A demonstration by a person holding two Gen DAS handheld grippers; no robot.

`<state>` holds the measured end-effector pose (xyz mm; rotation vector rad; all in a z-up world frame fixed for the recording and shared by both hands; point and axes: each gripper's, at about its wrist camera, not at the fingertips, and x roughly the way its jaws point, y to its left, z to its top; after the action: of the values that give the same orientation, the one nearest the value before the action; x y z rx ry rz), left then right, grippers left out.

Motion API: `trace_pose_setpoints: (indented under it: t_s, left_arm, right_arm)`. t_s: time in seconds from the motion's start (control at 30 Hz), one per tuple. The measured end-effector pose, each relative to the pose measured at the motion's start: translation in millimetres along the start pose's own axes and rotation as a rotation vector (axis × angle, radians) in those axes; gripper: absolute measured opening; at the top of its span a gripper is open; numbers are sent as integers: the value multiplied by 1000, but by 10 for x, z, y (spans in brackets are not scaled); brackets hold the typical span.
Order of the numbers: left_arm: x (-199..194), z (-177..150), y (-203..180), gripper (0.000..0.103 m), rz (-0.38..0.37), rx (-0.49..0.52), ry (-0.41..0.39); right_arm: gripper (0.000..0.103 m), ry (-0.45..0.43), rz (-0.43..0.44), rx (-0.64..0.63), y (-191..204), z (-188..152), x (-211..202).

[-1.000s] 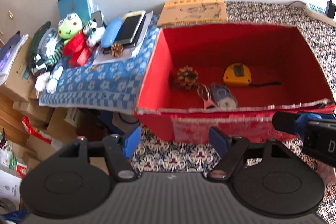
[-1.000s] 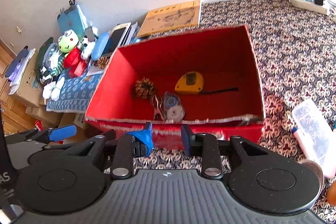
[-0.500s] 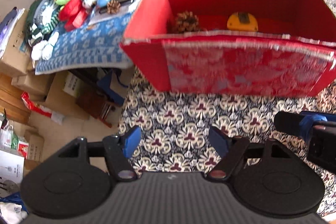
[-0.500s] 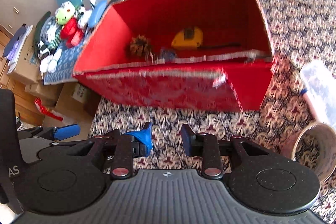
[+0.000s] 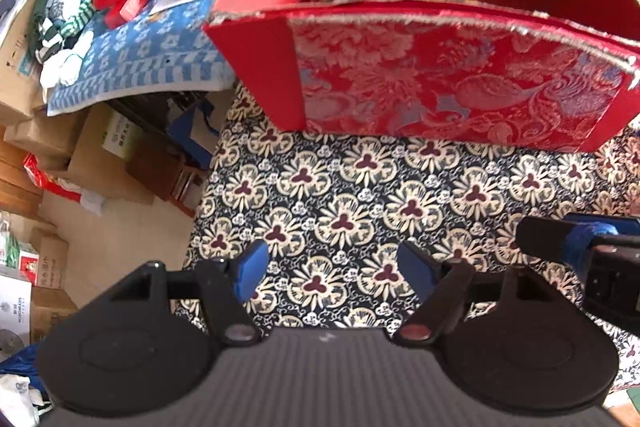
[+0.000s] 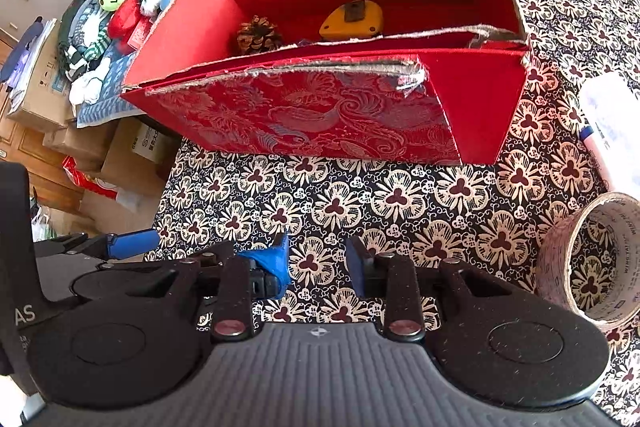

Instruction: Organize rigid objects

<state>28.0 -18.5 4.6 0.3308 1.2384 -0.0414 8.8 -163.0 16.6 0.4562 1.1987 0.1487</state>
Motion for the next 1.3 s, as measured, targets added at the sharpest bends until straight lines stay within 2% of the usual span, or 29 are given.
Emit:
trace_pose_setpoints:
  t_s: [0.23, 0.77, 1.0, 1.3]
  left_arm:
    - [-169, 217, 40, 80, -19, 2, -69]
    - [-541, 883, 67, 80, -77, 63, -241]
    - [-456, 1037, 83, 80, -63, 88, -291]
    - [-271, 1142, 131, 80, -107, 83, -319]
  right_arm:
    - [14, -41, -4, -16, 77, 135, -118]
    - [14, -232, -36, -17, 215, 572, -480]
    - [14, -303, -89, 4, 202, 670, -389]
    - [15, -379, -152, 6, 192, 756, -187]
